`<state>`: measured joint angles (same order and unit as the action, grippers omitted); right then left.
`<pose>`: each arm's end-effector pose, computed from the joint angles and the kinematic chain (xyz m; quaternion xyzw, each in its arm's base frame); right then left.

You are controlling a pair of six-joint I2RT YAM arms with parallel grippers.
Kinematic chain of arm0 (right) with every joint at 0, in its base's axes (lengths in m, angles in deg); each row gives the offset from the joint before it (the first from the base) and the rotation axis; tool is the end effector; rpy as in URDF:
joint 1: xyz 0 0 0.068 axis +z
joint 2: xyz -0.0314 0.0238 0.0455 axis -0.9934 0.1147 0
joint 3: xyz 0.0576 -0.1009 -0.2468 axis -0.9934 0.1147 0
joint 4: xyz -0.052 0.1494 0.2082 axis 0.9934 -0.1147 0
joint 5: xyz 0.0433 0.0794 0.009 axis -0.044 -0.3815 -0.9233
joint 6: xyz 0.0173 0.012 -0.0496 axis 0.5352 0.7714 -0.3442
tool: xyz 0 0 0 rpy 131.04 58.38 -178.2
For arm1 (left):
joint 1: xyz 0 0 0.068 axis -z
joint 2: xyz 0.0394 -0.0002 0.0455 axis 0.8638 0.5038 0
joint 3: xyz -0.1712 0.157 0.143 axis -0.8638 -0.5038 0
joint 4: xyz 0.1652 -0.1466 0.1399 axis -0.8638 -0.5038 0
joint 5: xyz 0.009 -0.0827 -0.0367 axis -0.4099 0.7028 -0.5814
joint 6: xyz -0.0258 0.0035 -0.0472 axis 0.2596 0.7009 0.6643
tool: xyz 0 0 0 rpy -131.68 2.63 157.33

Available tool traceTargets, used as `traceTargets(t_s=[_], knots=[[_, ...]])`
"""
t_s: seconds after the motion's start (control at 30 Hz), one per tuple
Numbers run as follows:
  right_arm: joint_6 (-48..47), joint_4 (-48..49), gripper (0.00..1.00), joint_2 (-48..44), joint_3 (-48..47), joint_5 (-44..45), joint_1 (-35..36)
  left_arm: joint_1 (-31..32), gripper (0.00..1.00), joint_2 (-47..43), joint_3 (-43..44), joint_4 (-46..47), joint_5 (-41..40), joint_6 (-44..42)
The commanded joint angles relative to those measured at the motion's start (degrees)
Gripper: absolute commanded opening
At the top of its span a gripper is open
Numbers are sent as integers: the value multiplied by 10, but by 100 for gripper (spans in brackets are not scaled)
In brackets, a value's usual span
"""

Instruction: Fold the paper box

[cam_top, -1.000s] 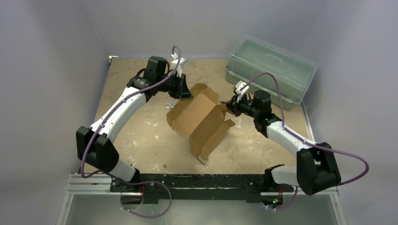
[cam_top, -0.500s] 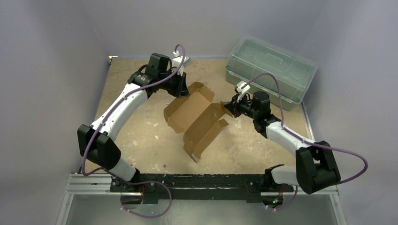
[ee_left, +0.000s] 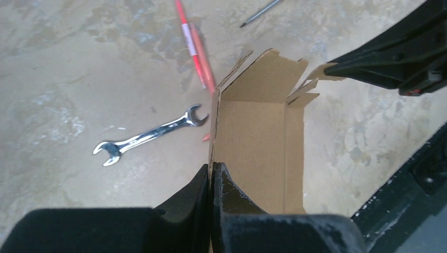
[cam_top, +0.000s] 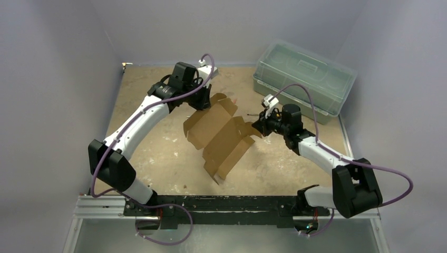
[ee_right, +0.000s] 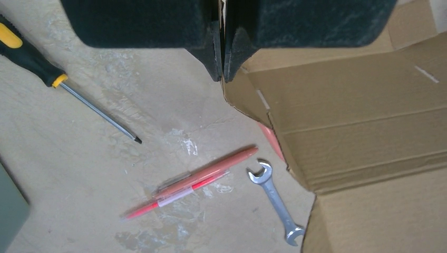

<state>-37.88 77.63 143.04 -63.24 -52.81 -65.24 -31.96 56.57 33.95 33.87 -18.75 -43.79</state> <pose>0.2542 0.1001 0.2194 -0.2689 0.7843 0.2627 0.4936 0.2992 -0.1690 0.3518 0.2450 0.8765 -0.2337 0.3424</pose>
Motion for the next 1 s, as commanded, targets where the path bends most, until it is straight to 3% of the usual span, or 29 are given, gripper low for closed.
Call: traceTargets(t_s=[0.0, 0.33, 0.6, 0.97], knots=[[9, 2, 0, 15, -32, -9, 12, -1, 0, -38, 8, 30, -78, -43], [71, 61, 0, 47, -61, 39, 45, -1, 0, -87, 6, 95, -73, -80], [70, 62, 0, 71, -42, 38, 48, 13, 0, -133, -81, 138, -26, -72], [69, 44, 0, 81, -35, 31, 53, 27, 0, -169, -132, 163, 13, -33]])
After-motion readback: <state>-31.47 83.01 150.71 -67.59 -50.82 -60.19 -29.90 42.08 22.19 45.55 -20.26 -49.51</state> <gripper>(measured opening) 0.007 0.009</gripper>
